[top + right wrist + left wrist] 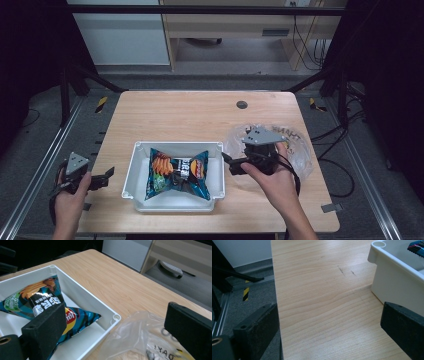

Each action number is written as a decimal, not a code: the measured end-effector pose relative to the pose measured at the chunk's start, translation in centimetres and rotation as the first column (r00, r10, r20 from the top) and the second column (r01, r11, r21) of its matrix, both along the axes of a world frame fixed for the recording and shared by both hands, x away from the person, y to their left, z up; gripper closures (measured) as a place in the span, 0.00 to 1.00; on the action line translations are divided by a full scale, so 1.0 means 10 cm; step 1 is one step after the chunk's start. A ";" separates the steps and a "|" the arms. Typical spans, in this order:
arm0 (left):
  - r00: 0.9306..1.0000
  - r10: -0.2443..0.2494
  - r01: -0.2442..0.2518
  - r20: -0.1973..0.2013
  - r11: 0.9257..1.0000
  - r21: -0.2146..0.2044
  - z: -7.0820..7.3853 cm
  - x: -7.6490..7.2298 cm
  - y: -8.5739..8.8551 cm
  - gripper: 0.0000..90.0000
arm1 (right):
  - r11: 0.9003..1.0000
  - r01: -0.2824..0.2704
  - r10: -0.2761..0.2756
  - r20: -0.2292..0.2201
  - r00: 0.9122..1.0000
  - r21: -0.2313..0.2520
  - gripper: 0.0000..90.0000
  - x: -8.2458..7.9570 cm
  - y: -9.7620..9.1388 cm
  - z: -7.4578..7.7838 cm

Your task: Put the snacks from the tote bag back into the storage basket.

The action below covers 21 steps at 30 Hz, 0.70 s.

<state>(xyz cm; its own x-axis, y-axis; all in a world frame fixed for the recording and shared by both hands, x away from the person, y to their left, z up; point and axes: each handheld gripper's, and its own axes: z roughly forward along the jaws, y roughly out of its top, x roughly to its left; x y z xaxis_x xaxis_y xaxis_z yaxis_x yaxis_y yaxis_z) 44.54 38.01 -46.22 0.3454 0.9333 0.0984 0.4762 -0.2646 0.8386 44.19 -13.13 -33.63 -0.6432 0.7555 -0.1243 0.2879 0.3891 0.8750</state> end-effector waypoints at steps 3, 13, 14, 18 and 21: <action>1.000 0.000 0.000 0.000 1.000 0.000 0.00 0.00 0.00 0.02 | 1.000 0.022 -0.022 -0.002 1.000 0.002 0.05 -0.02 -0.07 -0.03; 1.000 0.000 0.000 -0.001 1.000 0.002 0.00 0.00 0.00 0.02 | 0.996 0.084 -0.084 -0.017 0.996 0.017 0.05 -0.10 -0.31 -0.18; 1.000 0.001 -0.001 -0.001 1.000 0.001 0.00 0.00 0.00 0.02 | 0.995 0.095 -0.095 -0.017 0.995 0.016 0.06 -0.12 -0.35 -0.21; 1.000 0.001 -0.001 -0.002 1.000 0.002 0.00 0.00 0.00 0.02 | 0.992 0.121 -0.121 -0.029 0.992 0.018 0.06 -0.15 -0.44 -0.29; 1.000 0.000 0.000 -0.003 1.000 0.006 0.00 0.00 0.00 0.02 | 0.990 0.136 -0.135 -0.032 0.990 0.021 0.06 -0.16 -0.48 -0.34</action>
<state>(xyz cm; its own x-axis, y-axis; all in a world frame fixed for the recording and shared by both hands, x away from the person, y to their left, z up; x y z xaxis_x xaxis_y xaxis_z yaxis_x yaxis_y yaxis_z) 44.54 37.97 -46.26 0.3461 0.9325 0.1031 0.4783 -0.2699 0.8357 42.55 -17.89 -37.00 -0.5378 0.8385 -0.0880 0.3631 0.3246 0.8734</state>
